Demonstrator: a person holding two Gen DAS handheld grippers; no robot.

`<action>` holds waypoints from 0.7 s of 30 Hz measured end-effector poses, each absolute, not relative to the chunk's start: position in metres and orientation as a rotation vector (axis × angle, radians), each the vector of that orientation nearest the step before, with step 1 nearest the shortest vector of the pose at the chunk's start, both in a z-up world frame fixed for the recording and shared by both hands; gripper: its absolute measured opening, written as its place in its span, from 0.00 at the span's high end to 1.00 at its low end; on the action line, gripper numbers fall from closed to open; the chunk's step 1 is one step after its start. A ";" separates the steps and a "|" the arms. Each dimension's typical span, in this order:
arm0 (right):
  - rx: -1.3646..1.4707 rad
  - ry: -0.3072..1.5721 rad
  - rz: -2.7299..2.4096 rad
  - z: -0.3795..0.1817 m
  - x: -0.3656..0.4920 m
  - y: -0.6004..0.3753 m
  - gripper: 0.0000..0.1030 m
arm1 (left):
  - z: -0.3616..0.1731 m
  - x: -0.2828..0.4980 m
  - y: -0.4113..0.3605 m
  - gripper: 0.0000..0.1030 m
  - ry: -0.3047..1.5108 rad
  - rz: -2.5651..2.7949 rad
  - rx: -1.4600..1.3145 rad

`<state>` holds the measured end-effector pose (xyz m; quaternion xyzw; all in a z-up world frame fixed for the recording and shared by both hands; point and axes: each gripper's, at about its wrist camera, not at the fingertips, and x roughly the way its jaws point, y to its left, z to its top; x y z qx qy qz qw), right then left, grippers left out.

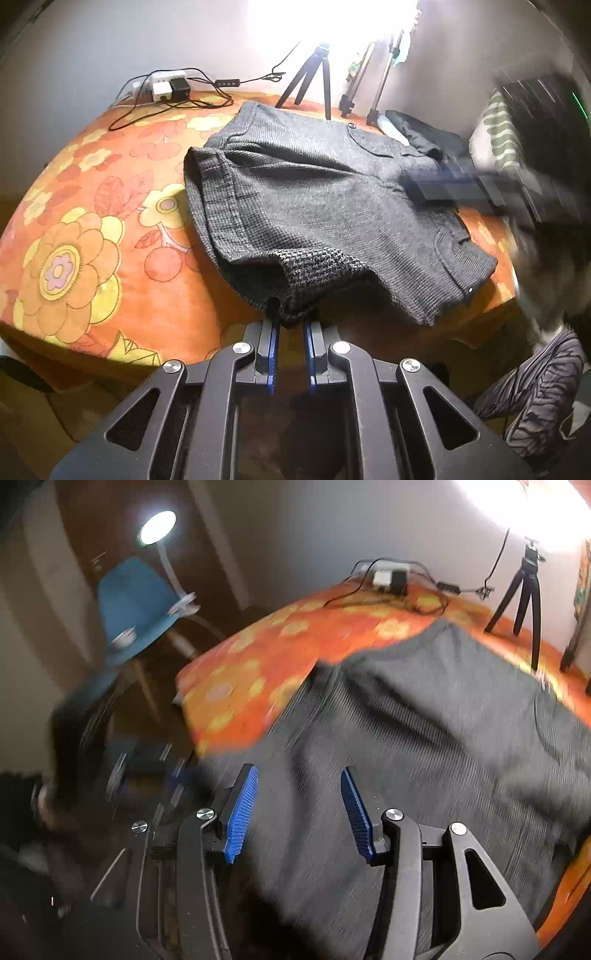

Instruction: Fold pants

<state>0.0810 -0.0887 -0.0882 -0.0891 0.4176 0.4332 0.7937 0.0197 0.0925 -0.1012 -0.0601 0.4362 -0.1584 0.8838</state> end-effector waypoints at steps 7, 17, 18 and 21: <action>-0.353 0.910 0.938 -0.134 0.024 -0.084 0.49 | -0.093 0.025 0.082 0.90 0.891 -0.338 -0.102; -0.303 0.931 0.869 -0.151 0.044 -0.086 0.93 | -0.097 0.018 0.070 0.40 0.899 -0.276 0.091; -0.296 0.929 0.874 -0.150 0.045 -0.086 0.93 | -0.097 0.014 0.066 0.39 0.885 -0.254 0.173; -0.301 0.923 0.885 -0.147 0.047 -0.084 0.93 | -0.097 0.006 0.057 0.39 0.844 -0.234 0.330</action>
